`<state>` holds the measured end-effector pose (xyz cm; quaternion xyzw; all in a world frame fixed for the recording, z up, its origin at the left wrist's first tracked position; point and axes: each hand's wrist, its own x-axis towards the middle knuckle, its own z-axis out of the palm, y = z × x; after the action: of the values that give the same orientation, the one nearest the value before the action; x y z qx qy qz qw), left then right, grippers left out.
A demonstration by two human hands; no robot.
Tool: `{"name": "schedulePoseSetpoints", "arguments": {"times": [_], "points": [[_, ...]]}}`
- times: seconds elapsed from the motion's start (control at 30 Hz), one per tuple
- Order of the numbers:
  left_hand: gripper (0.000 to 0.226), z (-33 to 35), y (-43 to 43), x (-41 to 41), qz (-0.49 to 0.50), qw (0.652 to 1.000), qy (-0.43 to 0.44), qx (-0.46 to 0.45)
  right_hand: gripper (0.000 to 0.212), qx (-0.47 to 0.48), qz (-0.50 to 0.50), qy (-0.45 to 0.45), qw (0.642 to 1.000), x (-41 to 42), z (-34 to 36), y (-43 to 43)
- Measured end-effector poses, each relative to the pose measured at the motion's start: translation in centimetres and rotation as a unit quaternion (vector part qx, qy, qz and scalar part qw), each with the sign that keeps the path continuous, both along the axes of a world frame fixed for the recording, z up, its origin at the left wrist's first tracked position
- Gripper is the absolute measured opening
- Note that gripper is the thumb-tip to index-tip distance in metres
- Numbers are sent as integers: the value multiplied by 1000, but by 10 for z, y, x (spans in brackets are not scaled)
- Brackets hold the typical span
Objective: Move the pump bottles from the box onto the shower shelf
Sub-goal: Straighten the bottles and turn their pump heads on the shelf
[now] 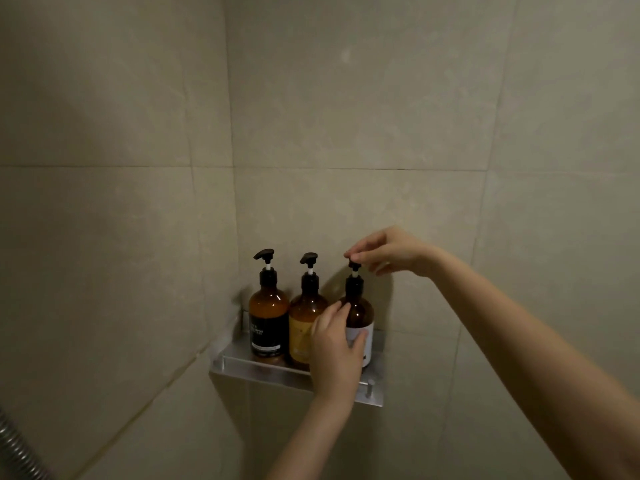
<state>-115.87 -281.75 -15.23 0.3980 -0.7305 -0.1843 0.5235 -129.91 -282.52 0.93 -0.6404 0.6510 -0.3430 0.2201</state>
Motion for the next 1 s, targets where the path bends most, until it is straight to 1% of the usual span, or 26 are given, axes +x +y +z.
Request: {"name": "schedulePoseSetpoints", "arguments": {"times": [0.07,0.17,0.27,0.37,0.43,0.5,0.6,0.67,0.73,0.83,0.93,1.0], "points": [[49,-2,-1,-1,12,1000,3,-9,23,-9,11,-13,1000,-1,-4,-1],[48,-4,-4,-2,18,1000,6,-14,17,7,35,-38,999,-4,-5,-2],[48,-5,-5,-3,17,1000,5,-14,16,31,61,-57,996,-5,-5,-1],[47,-5,-6,-2,13,1000,4,-24,17,32,63,-61,996,-4,-7,0],[44,-3,-7,3,-7,999,8,-32,21,28,59,-65,996,-4,-8,2],[37,1,-11,15,-10,998,37,-44,27,10,45,-104,994,-6,-12,5],[27,10,-27,47,61,986,149,-46,28,-54,-6,-190,980,-9,-27,13],[28,14,-45,71,101,971,218,-1,26,-86,-38,-213,973,-11,-48,19],[33,15,-63,92,114,958,254,70,27,-91,-63,-228,967,-11,-72,26],[41,8,-90,112,107,952,237,159,29,-56,-89,-235,966,-8,-106,33],[52,4,-109,118,-4,939,250,235,34,-15,-93,-207,974,-4,-132,36],[48,5,-114,116,-59,922,269,270,47,-9,-75,-192,978,-2,-145,36]]}}
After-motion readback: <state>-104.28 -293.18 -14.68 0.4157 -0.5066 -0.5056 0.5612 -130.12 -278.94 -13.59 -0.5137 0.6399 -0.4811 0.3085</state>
